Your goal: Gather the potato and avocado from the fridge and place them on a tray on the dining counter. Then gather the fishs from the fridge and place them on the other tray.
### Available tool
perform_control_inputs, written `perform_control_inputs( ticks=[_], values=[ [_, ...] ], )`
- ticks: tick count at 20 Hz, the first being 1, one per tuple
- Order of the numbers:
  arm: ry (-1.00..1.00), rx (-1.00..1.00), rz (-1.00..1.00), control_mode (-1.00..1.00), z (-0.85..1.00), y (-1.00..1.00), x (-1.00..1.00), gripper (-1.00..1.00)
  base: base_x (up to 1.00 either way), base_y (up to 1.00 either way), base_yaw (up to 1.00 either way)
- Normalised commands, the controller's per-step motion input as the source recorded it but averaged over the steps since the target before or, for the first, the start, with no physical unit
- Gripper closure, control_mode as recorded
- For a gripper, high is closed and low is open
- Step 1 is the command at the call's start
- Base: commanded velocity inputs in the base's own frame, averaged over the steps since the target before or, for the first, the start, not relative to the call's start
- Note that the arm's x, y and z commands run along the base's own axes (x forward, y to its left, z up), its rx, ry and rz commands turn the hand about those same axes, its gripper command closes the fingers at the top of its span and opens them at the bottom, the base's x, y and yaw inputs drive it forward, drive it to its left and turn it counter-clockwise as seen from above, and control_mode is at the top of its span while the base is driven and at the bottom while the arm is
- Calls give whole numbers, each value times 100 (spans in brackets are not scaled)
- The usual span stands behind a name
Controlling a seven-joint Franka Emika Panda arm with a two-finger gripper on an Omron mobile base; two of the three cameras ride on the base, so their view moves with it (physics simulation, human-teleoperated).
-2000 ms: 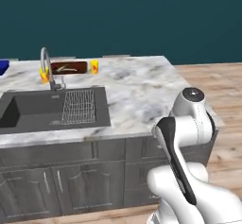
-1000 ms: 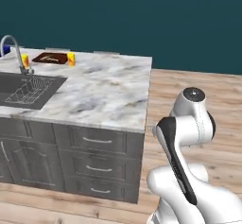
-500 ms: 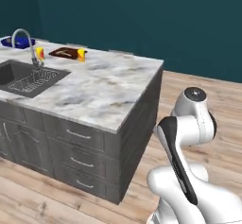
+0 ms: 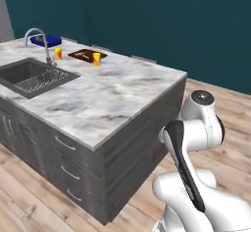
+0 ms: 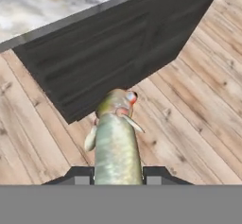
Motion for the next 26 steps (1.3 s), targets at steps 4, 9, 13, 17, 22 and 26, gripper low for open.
perform_control_inputs(
  ticks=[4, 9, 13, 17, 22, 26],
  values=[
    [0, 0, 0, 100, 0, 0, 0, 100, 34, -100, 34],
    [0, 0, 0, 100, 0, 0, 0, 100, 34, -100, 26],
    [0, 0, 0, 100, 0, 0, 0, 100, 36, -100, 19],
    [0, 0, 0, 100, 0, 0, 0, 100, 36, -100, 17],
    [0, 0, 0, 100, 0, 0, 0, 100, 34, -100, 25],
    [0, 0, 0, 100, 0, 0, 0, 100, 41, -100, 30]
  ],
)
